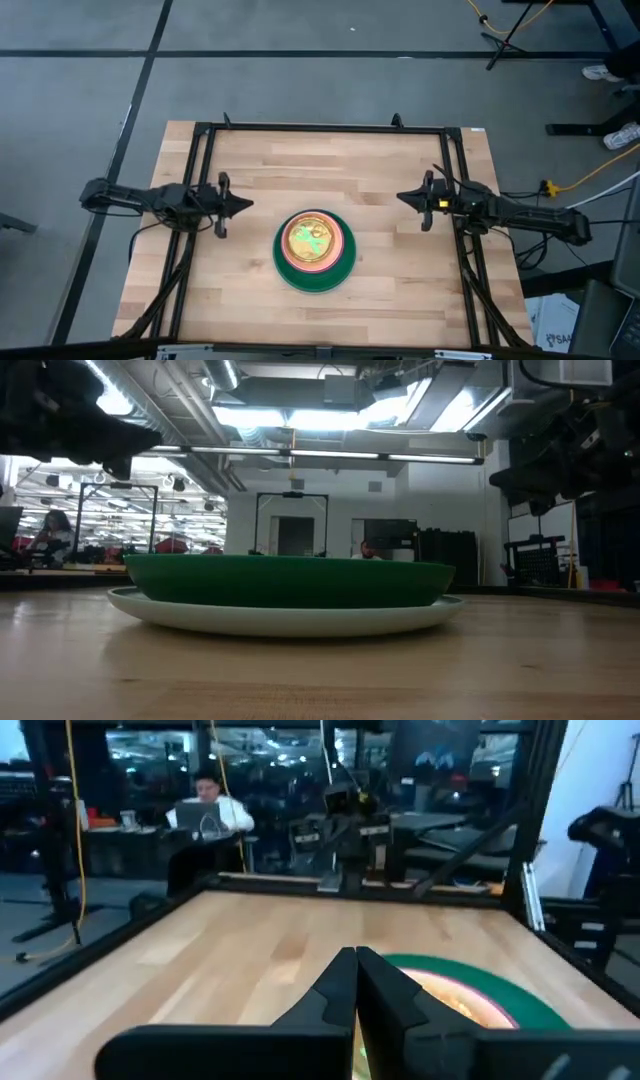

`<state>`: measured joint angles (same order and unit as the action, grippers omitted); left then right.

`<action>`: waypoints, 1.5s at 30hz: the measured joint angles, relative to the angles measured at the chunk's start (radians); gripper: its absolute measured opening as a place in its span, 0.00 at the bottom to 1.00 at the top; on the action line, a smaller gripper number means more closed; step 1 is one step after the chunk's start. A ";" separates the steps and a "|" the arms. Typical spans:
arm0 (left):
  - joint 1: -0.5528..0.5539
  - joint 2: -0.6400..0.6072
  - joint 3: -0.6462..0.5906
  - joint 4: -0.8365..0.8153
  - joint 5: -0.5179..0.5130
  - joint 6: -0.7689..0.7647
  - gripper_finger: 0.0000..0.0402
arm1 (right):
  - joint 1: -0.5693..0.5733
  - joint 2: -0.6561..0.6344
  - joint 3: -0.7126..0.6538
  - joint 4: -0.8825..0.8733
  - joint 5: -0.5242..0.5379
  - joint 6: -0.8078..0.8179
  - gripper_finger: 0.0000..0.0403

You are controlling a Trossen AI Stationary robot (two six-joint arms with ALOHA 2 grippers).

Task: Stack plastic plates
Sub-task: Return to Home Position

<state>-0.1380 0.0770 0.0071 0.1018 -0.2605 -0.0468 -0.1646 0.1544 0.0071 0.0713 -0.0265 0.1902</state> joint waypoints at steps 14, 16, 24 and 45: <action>0.088 -0.074 0.002 -0.052 -0.031 -0.110 0.01 | 0.000 -0.009 0.000 -0.027 -0.004 -0.015 0.00; 0.095 -0.069 0.002 -0.050 -0.048 -0.133 0.01 | 0.001 -0.007 0.000 -0.052 0.007 -0.004 0.00; 0.098 -0.070 0.002 -0.049 -0.050 -0.129 0.01 | 0.001 -0.006 0.000 -0.054 0.018 -0.004 0.00; 0.098 -0.069 0.002 -0.049 -0.049 -0.128 0.01 | 0.001 -0.006 0.000 -0.057 0.018 -0.005 0.00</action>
<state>-0.0402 0.0078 0.0090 0.0525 -0.3096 -0.1745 -0.1638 0.1482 0.0074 0.0147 -0.0086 0.1856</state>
